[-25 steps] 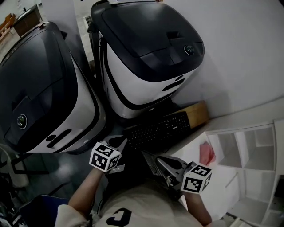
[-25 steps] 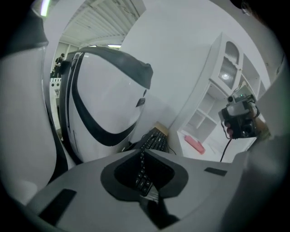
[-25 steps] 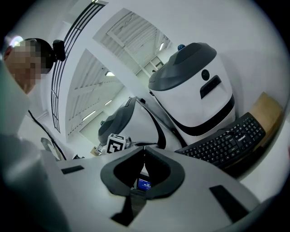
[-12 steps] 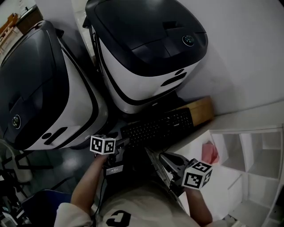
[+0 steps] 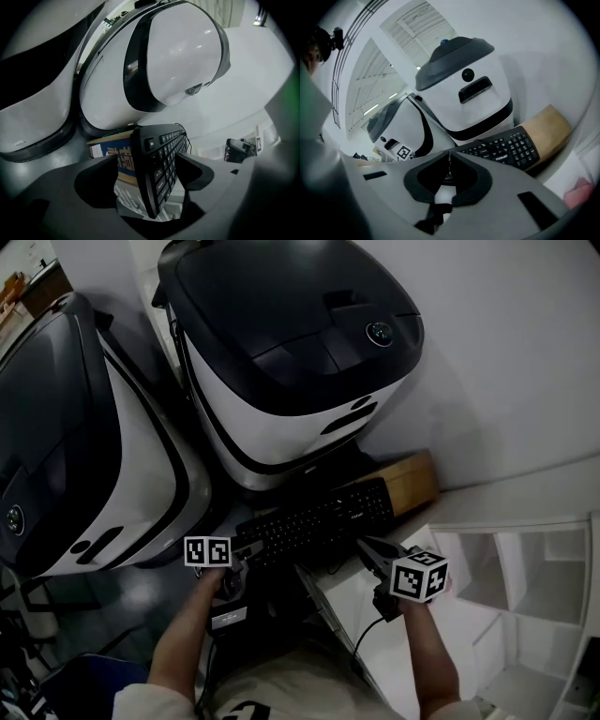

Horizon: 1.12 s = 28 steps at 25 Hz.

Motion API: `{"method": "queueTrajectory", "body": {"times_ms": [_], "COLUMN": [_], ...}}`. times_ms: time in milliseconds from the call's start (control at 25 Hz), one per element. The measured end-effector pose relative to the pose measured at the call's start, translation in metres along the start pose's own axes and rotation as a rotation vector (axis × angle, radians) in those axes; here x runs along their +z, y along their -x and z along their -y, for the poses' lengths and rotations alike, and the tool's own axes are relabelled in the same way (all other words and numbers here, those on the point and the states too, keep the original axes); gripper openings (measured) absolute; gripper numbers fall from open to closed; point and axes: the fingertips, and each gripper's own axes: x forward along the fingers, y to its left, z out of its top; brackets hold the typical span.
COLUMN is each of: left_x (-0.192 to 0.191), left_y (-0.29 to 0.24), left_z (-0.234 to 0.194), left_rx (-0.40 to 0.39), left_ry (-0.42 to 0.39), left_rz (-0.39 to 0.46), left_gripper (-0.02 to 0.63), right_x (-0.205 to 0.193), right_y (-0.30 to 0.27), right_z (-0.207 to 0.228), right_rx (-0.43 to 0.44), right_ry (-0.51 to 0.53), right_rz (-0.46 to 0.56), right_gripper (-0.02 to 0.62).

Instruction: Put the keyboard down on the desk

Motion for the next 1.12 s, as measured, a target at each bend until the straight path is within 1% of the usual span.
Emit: {"method": "queueTrajectory", "body": {"times_ms": [120, 200, 240, 280, 320, 360, 400, 440, 480, 560, 680, 800, 880, 1040, 1120], "left_x": [0.001, -0.001, -0.003, -0.004, -0.005, -0.006, -0.006, -0.005, -0.004, -0.003, -0.004, -0.006, -0.008, -0.008, -0.008], "left_y": [-0.011, -0.018, -0.02, -0.018, -0.015, -0.013, -0.013, -0.015, -0.017, -0.019, -0.017, -0.017, -0.015, -0.016, -0.016], "left_z": [-0.002, 0.001, 0.003, 0.005, 0.006, 0.007, 0.009, 0.013, 0.015, 0.017, 0.017, 0.017, 0.017, 0.017, 0.017], "left_rx": [-0.022, -0.059, -0.087, -0.117, -0.141, -0.159, -0.173, -0.185, -0.192, -0.195, -0.189, -0.192, -0.194, -0.201, -0.204], "left_ry": [0.034, 0.056, 0.073, 0.091, 0.103, 0.106, 0.104, 0.101, 0.1, 0.103, 0.105, 0.105, 0.108, 0.102, 0.104], "left_rz": [-0.005, -0.013, -0.016, -0.02, -0.024, -0.029, -0.034, -0.037, -0.038, -0.036, -0.032, -0.038, -0.038, -0.034, -0.035], "left_gripper": [0.377, 0.371, 0.359, 0.32, 0.262, 0.244, 0.209, 0.192, 0.19, 0.187, 0.187, 0.184, 0.183, 0.181, 0.179], "right_x": [0.001, -0.001, -0.004, -0.009, -0.015, -0.02, -0.022, -0.022, -0.018, -0.008, 0.0, -0.002, -0.003, -0.005, -0.009], "right_y": [-0.013, -0.022, -0.027, -0.033, -0.039, -0.044, -0.047, -0.047, -0.048, -0.052, -0.06, -0.064, -0.069, -0.079, -0.084], "right_z": [0.024, 0.041, 0.05, 0.06, 0.07, 0.082, 0.097, 0.113, 0.129, 0.155, 0.183, 0.205, 0.217, 0.232, 0.23], "right_rx": [-0.046, -0.075, -0.093, -0.115, -0.143, -0.181, -0.225, -0.266, -0.299, -0.334, -0.346, -0.349, -0.347, -0.311, -0.266], "right_ry": [0.015, 0.043, 0.058, 0.074, 0.095, 0.127, 0.17, 0.209, 0.234, 0.237, 0.226, 0.237, 0.241, 0.218, 0.176], "right_rz": [-0.029, -0.055, -0.077, -0.104, -0.133, -0.159, -0.183, -0.205, -0.223, -0.24, -0.266, -0.323, -0.344, -0.352, -0.359], "right_gripper": [0.028, 0.029, 0.053, 0.157, 0.238, 0.269, 0.296, 0.305, 0.331, 0.366, 0.417, 0.457, 0.485, 0.541, 0.554]}}
